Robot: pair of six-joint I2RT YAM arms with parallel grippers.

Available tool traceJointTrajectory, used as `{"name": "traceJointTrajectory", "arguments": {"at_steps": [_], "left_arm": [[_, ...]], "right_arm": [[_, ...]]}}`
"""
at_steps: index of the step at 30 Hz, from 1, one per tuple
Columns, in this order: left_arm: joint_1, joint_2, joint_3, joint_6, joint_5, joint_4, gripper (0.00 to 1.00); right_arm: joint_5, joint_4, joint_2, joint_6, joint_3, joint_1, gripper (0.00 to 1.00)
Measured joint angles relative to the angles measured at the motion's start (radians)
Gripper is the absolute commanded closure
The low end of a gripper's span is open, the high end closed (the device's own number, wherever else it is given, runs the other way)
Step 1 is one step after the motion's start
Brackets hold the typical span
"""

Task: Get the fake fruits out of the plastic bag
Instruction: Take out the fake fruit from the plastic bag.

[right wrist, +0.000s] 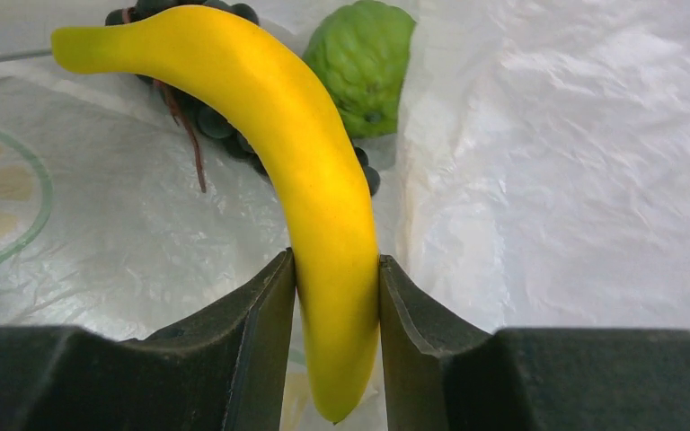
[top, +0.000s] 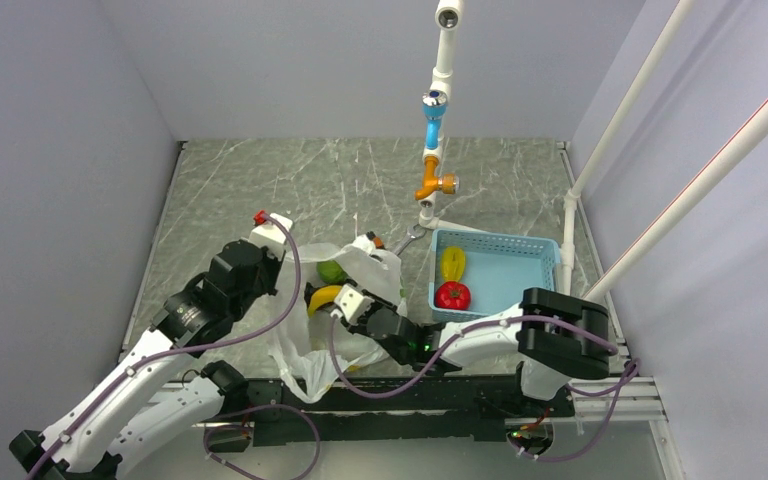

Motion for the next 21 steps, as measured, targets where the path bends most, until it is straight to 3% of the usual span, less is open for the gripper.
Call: {"name": "traceJointTrajectory", "arguments": {"at_steps": [9,21], "left_arm": [[0.000,0.050,-0.005,0.003,0.029,0.006,1.00],[0.000,0.090,-0.005,0.002,0.090,0.003,1.00]], "right_arm": [[-0.032,0.109,-0.142,0.116,-0.048,0.000,1.00],[-0.196,0.216,-0.357,0.217,-0.089,0.000,1.00]]}}
